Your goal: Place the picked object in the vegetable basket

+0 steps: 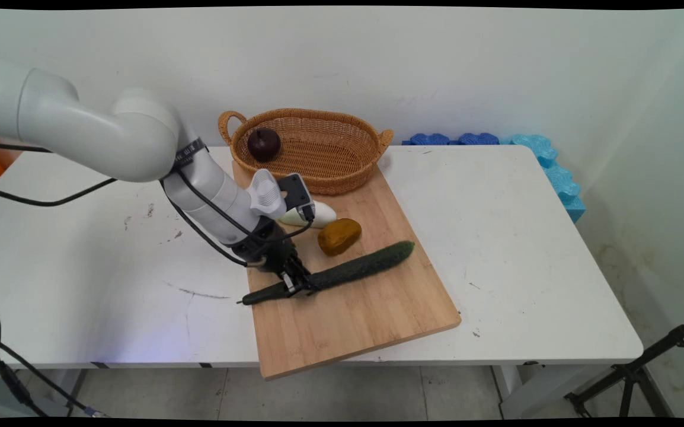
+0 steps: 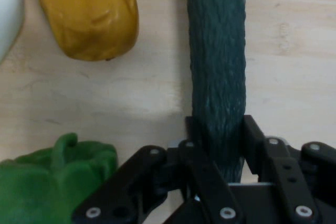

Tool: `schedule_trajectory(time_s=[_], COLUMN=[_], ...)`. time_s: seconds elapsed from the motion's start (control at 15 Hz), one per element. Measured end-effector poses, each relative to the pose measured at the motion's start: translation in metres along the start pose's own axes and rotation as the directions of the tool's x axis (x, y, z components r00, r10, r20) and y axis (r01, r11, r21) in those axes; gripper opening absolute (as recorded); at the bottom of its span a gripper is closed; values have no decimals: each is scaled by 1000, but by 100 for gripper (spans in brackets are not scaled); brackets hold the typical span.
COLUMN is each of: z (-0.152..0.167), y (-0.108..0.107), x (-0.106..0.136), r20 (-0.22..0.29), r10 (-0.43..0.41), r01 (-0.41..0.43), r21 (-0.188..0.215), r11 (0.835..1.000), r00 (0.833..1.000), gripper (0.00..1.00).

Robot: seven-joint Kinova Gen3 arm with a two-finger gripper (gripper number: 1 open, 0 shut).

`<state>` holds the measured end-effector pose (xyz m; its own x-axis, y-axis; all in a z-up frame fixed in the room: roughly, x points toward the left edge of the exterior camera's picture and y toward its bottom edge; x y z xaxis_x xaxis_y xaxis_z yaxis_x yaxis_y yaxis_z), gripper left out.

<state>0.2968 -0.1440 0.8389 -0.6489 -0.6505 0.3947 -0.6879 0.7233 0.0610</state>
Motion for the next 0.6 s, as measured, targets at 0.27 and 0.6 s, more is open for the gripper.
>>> schedule_trajectory(time_s=[0.27, 0.6], z=[3, 0], y=[0, -2], x=[1, 11], r20=[-4, -18], r10=[8, 25], r01=[-8, -25], r21=[0, 11], r11=[1000, 1000], r00=[1000, 1000], gripper=[0, 0])
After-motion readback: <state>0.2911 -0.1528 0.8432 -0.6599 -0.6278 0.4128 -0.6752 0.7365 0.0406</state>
